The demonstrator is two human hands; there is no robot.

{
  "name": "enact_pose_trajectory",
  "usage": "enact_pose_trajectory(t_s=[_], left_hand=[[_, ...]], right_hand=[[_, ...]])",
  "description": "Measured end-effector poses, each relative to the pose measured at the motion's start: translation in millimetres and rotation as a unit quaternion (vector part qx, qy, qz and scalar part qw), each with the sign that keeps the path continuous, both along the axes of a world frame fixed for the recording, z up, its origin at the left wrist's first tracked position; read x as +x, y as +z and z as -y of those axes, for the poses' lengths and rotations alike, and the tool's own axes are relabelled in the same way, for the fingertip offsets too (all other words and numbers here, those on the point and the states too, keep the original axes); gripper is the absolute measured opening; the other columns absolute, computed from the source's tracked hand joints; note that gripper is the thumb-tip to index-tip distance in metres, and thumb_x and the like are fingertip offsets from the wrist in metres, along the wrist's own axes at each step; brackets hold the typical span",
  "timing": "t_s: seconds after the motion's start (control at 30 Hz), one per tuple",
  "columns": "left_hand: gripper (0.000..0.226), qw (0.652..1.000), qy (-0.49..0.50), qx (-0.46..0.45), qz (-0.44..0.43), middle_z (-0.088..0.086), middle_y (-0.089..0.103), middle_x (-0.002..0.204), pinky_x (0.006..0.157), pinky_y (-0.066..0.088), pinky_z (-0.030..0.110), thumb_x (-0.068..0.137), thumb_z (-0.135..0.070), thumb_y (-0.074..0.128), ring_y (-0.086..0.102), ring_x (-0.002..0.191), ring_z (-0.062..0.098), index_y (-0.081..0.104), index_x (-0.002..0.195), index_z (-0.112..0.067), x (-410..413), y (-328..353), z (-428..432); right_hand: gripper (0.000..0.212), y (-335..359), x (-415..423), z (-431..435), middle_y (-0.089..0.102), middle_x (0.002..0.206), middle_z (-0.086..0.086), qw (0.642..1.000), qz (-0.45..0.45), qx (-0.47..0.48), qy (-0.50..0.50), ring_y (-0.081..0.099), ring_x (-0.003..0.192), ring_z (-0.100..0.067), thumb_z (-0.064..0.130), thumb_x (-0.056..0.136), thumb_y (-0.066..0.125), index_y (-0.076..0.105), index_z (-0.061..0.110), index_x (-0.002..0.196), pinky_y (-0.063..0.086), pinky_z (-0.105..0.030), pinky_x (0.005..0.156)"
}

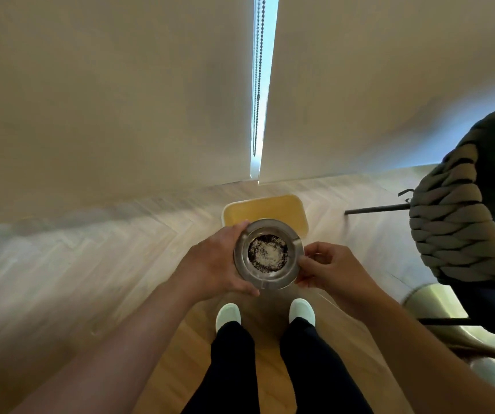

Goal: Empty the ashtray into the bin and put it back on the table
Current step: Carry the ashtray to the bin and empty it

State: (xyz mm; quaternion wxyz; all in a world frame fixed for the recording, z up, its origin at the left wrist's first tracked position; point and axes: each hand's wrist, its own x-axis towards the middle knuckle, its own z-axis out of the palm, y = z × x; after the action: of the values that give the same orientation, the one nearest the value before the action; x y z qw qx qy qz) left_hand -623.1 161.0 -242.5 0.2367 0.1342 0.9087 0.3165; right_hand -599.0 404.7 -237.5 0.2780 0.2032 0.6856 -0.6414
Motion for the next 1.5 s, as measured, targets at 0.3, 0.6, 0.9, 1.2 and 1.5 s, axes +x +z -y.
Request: enact_pose_trajectory(t_s=[0.3, 0.6, 0.9, 1.2, 1.5], left_hand=[[0.128, 0.999, -0.041, 0.014, 0.002, -0.01, 0.047, 0.138, 0.098, 0.048, 0.037, 0.045, -0.061, 0.089, 0.049, 0.12, 0.01, 0.021, 0.149, -0.031, -44, -76, 9], [0.13, 0.994, -0.048, -0.078, -0.059, -0.004, 0.039, 0.139, 0.104, 0.04, 0.037, 0.045, -0.059, 0.089, 0.038, 0.123, 0.014, 0.024, 0.151, -0.022, -84, -161, 12], [0.155, 0.983, -0.028, -0.18, -0.032, 0.002, -0.005, 0.163, 0.12, 0.01, 0.036, 0.039, -0.075, 0.082, -0.004, 0.149, 0.018, -0.007, 0.154, -0.02, -93, -219, 18], [0.16, 0.976, -0.015, -0.217, -0.017, 0.005, -0.003, 0.163, 0.119, 0.02, 0.038, 0.04, -0.071, 0.084, 0.003, 0.148, 0.023, -0.013, 0.152, -0.013, -97, -235, 8], [0.16, 0.975, -0.014, -0.221, -0.014, 0.002, -0.005, 0.162, 0.115, 0.028, 0.038, 0.04, -0.068, 0.086, 0.012, 0.146, 0.024, -0.015, 0.152, -0.014, -96, -235, 7]], right_hand=[[0.01, -78, -29, 10, 0.069, 0.087, -0.03, 0.998, 0.017, -0.009, -0.052, 0.066, 0.072, -0.033, -0.001, 0.089, 0.062, 0.066, -0.007, 0.097, 0.057, -0.046, 0.073], [0.006, -166, -76, -9, 0.07, 0.075, -0.017, 0.997, 0.027, 0.0, -0.07, 0.067, 0.065, -0.023, -0.001, 0.09, 0.061, 0.066, -0.003, 0.093, 0.06, -0.034, 0.063], [0.004, -212, -114, -13, 0.069, 0.076, -0.015, 0.998, 0.042, 0.023, -0.047, 0.067, 0.063, -0.023, -0.001, 0.091, 0.06, 0.064, 0.001, 0.091, 0.059, -0.034, 0.063], [0.007, -231, -136, -6, 0.07, 0.089, -0.018, 0.991, -0.009, 0.132, 0.033, 0.071, 0.07, -0.026, 0.002, 0.091, 0.062, 0.065, 0.006, 0.095, 0.061, -0.03, 0.062], [0.004, -231, -127, -6, 0.067, 0.077, -0.002, 0.86, -0.38, 0.289, 0.181, 0.062, 0.067, -0.019, 0.004, 0.086, 0.068, 0.068, 0.008, 0.086, 0.056, -0.034, 0.063]])
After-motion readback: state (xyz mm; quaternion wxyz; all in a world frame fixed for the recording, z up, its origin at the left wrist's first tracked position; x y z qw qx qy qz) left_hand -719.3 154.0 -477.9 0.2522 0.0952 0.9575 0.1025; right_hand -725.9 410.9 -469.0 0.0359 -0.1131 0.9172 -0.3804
